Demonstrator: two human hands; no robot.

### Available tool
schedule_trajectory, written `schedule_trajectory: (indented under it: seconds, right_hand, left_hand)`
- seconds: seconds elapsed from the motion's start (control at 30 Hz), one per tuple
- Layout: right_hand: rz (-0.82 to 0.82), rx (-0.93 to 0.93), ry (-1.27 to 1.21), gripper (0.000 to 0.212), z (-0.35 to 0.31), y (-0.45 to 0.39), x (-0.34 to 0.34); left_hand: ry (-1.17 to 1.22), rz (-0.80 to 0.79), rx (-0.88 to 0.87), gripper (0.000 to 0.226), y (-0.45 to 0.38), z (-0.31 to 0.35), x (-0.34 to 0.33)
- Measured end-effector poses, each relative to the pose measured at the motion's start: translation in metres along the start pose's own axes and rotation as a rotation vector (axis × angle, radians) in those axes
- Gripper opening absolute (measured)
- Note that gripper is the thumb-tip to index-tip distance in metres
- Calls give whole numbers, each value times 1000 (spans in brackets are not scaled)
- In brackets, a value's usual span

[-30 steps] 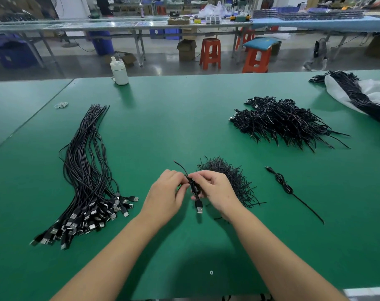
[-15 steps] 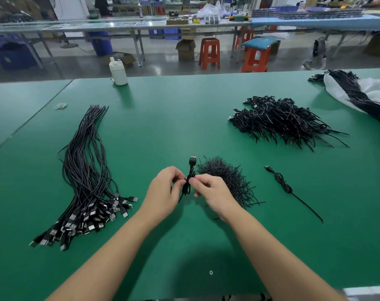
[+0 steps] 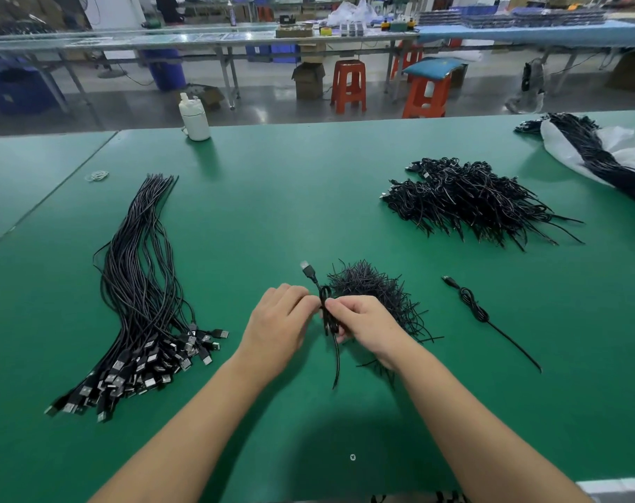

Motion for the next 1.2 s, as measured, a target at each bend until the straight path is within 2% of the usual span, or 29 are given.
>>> schedule_trajectory:
  seconds: [0.13, 0.27, 0.37, 0.47, 0.57, 0.67, 0.77, 0.83, 0.9, 1.0, 1.2]
  right_hand:
    - [178, -90, 336, 37, 1, 5, 48]
    - [339, -243, 726, 34, 9, 15, 115]
    - [363, -444, 1011, 39, 21, 23, 155]
    - [348, -580, 1154, 41, 38, 30, 178]
    - [332, -638, 1190, 42, 52, 36, 187]
    - [373, -619, 1178, 44, 58, 37, 188]
    - [525, -517, 1163, 41, 57, 39, 187]
    - [600, -500, 1136, 46, 57, 40, 190]
    - [557, -559, 1126, 47, 60, 40, 194]
    - [500, -604, 1099, 36, 64, 38, 203]
    - [612, -614, 1028, 40, 67, 42, 224]
  left_hand:
    - [45, -130, 248, 19, 16, -20, -22]
    - [3, -295, 435, 17, 40, -45, -40]
    - [-17, -329, 500, 15, 47, -53, -48]
    - [-35, -338, 492, 13, 47, -54, -52]
    - [-38, -324, 497, 13, 48, -55, -53]
    - [-28, -315, 507, 13, 50, -56, -54]
    - [-13, -308, 516, 13, 52, -56, -55]
    - [-11, -305, 523, 13, 52, -57, -55]
    - [-4, -307, 534, 14, 52, -57, -55]
    - [1, -310, 540, 15, 52, -57, -55]
    - [6, -302, 540, 16, 51, -57, -54]
Point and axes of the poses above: each hand's wrist, its own y-axis away from the middle knuckle, its own x-axis out of the back of the hand, z = x × y, the point moved 3 cm from there along -y, towards the middle knuckle, and after that the axes turned 9 degrees about -z, right-handed, at the moved point
